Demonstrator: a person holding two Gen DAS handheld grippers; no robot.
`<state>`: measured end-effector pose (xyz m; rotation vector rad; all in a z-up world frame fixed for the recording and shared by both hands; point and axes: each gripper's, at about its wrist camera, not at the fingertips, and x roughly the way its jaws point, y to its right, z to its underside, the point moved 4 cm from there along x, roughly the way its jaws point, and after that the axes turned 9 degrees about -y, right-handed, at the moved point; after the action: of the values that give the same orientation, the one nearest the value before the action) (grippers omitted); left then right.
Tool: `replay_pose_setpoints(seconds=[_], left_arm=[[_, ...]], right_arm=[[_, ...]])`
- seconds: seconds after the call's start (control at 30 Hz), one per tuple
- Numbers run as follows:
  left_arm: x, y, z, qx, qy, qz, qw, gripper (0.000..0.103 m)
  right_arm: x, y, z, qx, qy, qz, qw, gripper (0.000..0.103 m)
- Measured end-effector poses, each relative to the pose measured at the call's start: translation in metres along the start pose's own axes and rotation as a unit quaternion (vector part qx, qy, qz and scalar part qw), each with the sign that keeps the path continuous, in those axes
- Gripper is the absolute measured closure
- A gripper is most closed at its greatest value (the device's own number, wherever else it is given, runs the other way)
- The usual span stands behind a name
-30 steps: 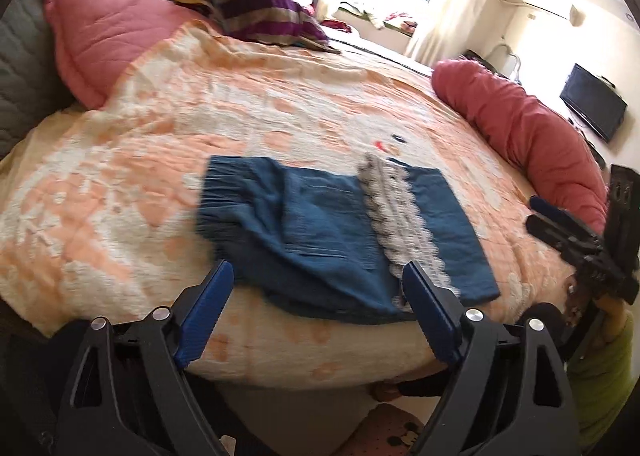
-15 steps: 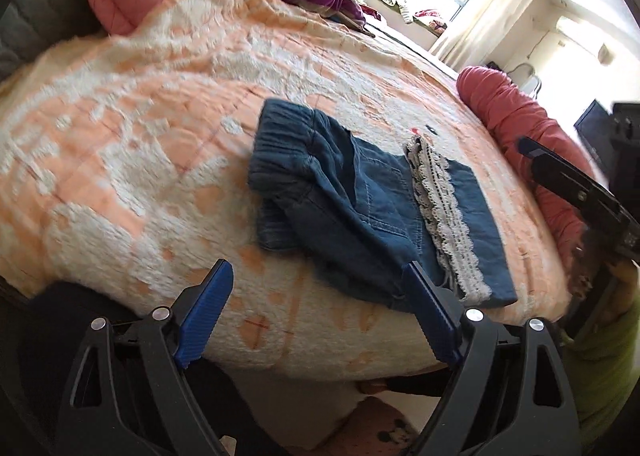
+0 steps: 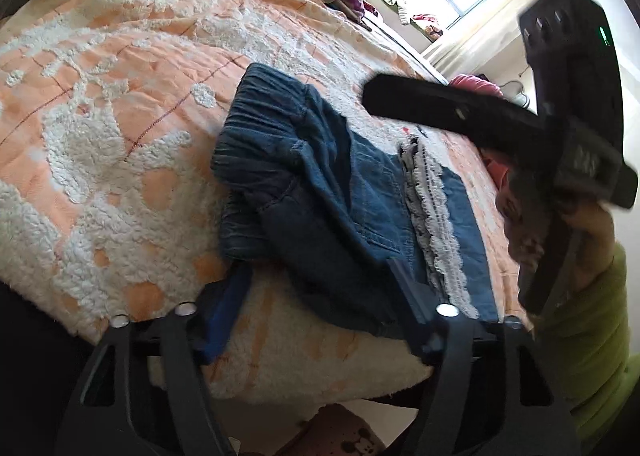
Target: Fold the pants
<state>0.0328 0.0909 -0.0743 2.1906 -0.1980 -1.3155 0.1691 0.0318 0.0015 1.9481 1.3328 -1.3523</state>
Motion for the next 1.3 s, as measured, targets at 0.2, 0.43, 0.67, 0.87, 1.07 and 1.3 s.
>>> replay_pose_setpoints(seconds=[0.2,0.43,0.67,0.87,1.07,1.3], left_arm=[[0.006,-0.003,-0.003,0.001,0.000,0.008,1.0000,0.043],[0.009,0.000,-0.005,-0.005,0.009,0.036,0.9993,0.022],[0.014,0.008,-0.011,0.005,0.027,0.028,0.9992,0.049],[0.012,0.041,-0.019,0.030,0.029,0.063,0.9971,0.060],[0.021,0.086,-0.028,0.070,0.021,0.076,0.9944,0.060],[0.043,0.140,-0.029,0.129,-0.007,0.080,0.9884,0.059]], right_arm=[[0.035,-0.008,-0.021,-0.025,-0.047,-0.019,0.998,0.011],[0.080,-0.021,-0.032,-0.029,-0.090,-0.061,0.994,0.020],[0.071,-0.016,-0.024,-0.028,-0.073,-0.087,0.993,0.074],[0.004,0.011,-0.005,0.005,0.010,-0.119,0.993,0.076],[-0.053,0.044,0.026,0.034,0.066,-0.117,0.990,0.076],[-0.090,0.083,0.072,0.074,0.107,-0.105,0.986,0.066]])
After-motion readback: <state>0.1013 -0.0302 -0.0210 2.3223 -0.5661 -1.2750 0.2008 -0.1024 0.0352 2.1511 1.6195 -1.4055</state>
